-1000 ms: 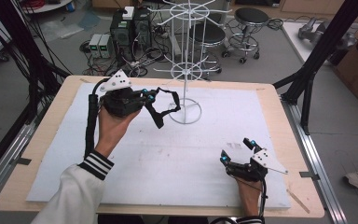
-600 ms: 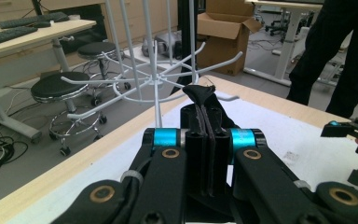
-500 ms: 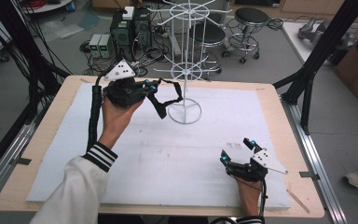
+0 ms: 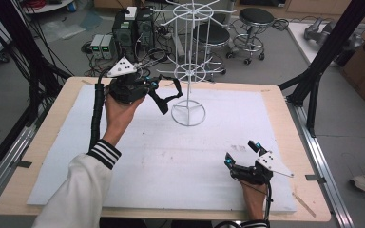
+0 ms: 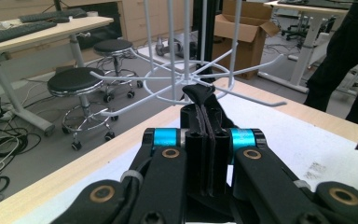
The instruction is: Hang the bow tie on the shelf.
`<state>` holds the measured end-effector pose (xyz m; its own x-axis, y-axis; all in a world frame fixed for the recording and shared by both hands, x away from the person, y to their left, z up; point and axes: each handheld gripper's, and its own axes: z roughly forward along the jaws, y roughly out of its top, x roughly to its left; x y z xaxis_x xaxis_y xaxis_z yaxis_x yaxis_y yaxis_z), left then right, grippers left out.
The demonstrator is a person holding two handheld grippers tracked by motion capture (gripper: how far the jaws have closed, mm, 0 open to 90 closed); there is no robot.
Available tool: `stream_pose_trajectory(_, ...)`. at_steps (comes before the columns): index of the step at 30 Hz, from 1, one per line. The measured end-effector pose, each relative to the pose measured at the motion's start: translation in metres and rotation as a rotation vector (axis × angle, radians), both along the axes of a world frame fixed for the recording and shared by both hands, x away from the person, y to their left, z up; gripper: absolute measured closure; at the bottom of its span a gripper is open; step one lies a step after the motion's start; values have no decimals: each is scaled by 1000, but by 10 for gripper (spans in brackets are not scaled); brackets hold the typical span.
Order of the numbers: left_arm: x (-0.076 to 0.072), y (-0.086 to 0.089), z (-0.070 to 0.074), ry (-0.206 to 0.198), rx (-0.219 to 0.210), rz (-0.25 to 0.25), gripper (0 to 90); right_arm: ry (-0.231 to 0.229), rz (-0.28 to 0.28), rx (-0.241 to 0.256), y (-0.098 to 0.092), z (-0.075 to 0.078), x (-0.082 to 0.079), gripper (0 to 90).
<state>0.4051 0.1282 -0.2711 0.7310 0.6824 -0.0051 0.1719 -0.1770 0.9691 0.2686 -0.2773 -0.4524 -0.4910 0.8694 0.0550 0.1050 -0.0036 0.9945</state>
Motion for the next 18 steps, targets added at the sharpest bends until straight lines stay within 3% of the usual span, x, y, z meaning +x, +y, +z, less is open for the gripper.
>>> stream_pose_trajectory(18,13,-2,-15,49,11,46,883,4,3,5,0,0,0,6)
